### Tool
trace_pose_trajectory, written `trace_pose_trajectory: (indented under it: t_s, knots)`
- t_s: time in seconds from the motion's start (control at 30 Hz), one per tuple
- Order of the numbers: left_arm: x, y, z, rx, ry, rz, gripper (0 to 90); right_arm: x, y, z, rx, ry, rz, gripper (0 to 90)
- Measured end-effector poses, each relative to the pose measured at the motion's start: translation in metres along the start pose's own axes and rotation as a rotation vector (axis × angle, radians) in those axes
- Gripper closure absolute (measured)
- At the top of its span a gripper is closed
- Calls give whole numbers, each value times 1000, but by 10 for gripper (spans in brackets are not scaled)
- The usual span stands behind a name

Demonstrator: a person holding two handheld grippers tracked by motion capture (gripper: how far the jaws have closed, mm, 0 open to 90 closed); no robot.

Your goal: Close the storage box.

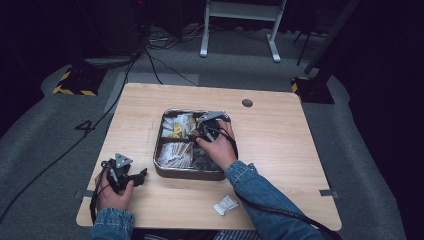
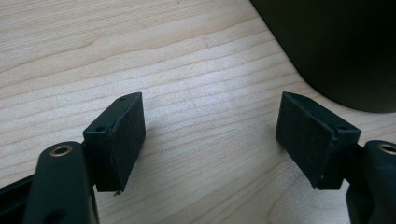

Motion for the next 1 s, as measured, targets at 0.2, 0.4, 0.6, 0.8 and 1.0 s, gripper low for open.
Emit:
trace_pose_trajectory:
  t_s: [0.2,0.4,0.6,0.8,1.0]
  knots:
    - [0,0,0,-2,-1,-2,246,0,0,1,-3,-9,2,593]
    - [0,0,0,-2,-1,-2,246,2,0,5,-23,-24,7,591]
    - [0,0,0,-2,0,-2,246,2,0,5,-28,-31,4,589]
    - [0,0,0,1,2,-1,246,0,-6,4,-68,-51,-8,485]
    - [0,2,-2,10,15,10,197,-6,-25,2,-103,-51,2,466]
Point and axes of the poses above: each handheld gripper's, and its own axes: y roughly forward along the jaws, z roughly out of its underside, x roughly to its left, the point moved 1 cm from there along y, roughly forward along the jaws, and after that the axes turned 3 degrees about -z, right-handed, at the moved point
